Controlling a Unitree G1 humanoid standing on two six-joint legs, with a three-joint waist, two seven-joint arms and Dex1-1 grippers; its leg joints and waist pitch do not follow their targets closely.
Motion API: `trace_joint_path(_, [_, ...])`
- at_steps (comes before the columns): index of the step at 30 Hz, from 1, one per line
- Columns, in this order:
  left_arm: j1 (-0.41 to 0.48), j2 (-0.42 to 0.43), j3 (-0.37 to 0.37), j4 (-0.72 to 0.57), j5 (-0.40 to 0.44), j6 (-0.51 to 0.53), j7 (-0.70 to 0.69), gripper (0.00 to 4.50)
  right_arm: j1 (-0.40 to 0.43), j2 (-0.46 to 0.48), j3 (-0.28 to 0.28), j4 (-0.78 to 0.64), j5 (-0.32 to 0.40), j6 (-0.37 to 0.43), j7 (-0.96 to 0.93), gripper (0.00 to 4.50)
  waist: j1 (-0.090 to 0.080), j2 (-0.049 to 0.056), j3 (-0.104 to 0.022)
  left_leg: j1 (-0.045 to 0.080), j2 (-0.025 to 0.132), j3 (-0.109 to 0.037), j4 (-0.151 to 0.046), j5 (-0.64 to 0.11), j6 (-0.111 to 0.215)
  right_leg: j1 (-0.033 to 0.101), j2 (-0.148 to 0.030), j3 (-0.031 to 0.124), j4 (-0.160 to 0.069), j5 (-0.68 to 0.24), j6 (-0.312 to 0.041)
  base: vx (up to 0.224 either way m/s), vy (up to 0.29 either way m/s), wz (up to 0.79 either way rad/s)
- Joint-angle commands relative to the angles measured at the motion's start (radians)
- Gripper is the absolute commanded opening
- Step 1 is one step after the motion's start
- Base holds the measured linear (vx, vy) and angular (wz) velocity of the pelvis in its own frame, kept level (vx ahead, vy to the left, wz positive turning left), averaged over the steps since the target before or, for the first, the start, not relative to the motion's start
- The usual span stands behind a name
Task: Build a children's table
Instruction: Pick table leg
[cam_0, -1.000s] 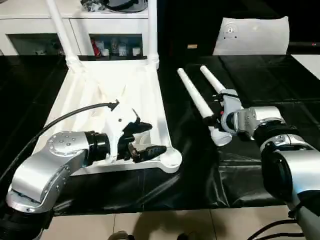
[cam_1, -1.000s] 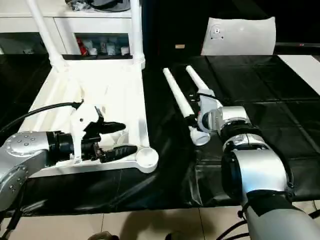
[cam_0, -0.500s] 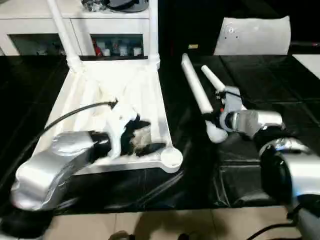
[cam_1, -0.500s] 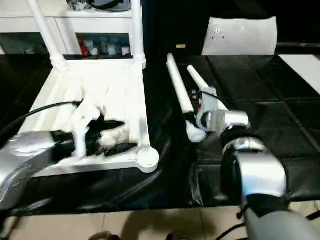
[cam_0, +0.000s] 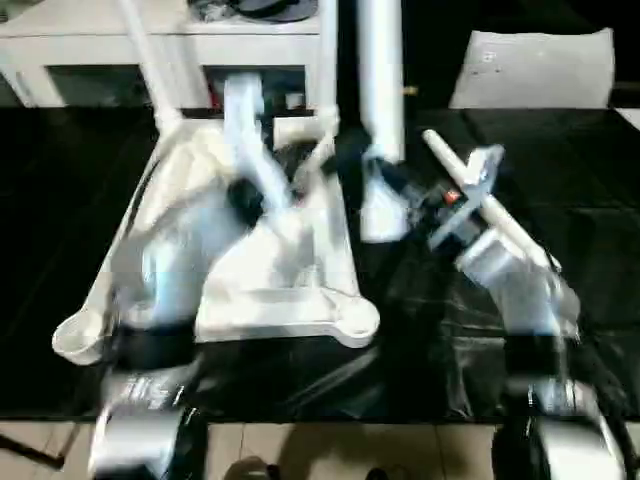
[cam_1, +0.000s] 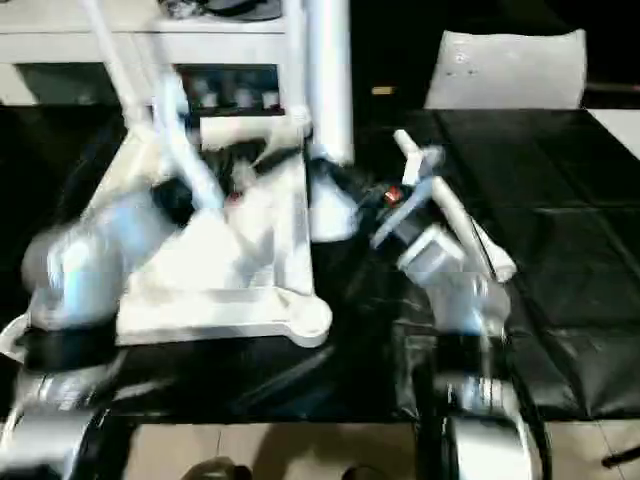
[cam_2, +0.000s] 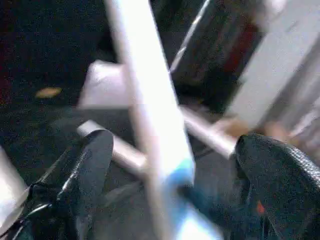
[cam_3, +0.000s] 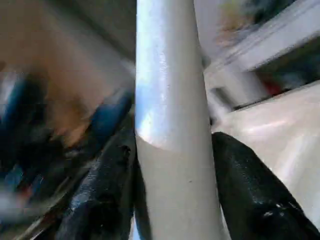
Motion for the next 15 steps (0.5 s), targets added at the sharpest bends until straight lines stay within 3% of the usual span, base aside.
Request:
trace_joint_path(1, [-0.039, -0.016, 0.053, 0.042, -0.063, 0.021, 0.030, 4.50, 0.020, -0.006, 0.013, -0.104, 0.057, 0.034, 0.033, 1.88, 0.010, -0.003, -0.084, 0.008, 0.032, -0.013, -0.060, -0.133, 0.056, 0.064, -0.081, 0.049, -0.093, -0.326, -0.123, 0.000, 0.000, 0.00])
trace_joint_path(4, [-0.066, -0.023, 0.077, 0.068, -0.095, 0.038, 0.035, 4.50, 0.046, -0.006, 0.025, -0.156, 0.088, 0.060, 0.043, 1.88, 0.010, 0.002, -0.081, 0.008, 0.029, -0.013, -0.061, -0.135, 0.050, 0.061, -0.079, 0.046, -0.103, -0.375, -0.088, 0.000, 0.000, 0.00])
trace_joint_path(7, [-0.068, -0.006, 0.059, 0.078, -0.069, 0.056, 0.020, 4.50, 0.070, -0.007, 0.033, -0.200, 0.117, 0.083, 0.041, 1.88, 0.011, 0.000, -0.084, 0.010, 0.033, -0.018, -0.064, -0.135, 0.045, 0.059, -0.078, 0.045, -0.103, -0.384, -0.067, 0.000, 0.000, 0.00])
trace_joint_path(10, [-0.068, 0.001, 0.051, 0.089, -0.065, 0.054, 0.021, 4.50, 0.085, -0.013, 0.046, -0.227, 0.120, 0.093, 0.038, 1.88, 0.011, 0.005, -0.085, 0.009, 0.035, -0.020, -0.066, -0.137, 0.038, 0.058, -0.080, 0.046, -0.102, -0.366, -0.068, 0.000, 0.000, 0.00])
trace_joint_path(11, [-0.066, 0.001, 0.051, 0.087, -0.086, 0.052, 0.012, 4.21, 0.089, -0.016, 0.051, -0.233, 0.115, 0.090, 0.032, 1.88, 0.013, 0.004, -0.085, 0.009, 0.035, -0.019, -0.066, -0.137, 0.035, 0.058, -0.081, 0.045, -0.101, -0.360, -0.073, 0.000, 0.000, 0.00])
trace_joint_path(15, [-0.055, 0.001, 0.046, 0.077, -0.097, 0.036, -0.004, 4.09, 0.096, -0.020, 0.062, -0.239, 0.095, 0.073, 0.020, 1.88, 0.015, 0.004, -0.085, 0.007, 0.035, -0.019, -0.066, -0.137, 0.032, 0.059, -0.082, 0.047, -0.100, -0.349, -0.079, 0.000, 0.000, 0.00])
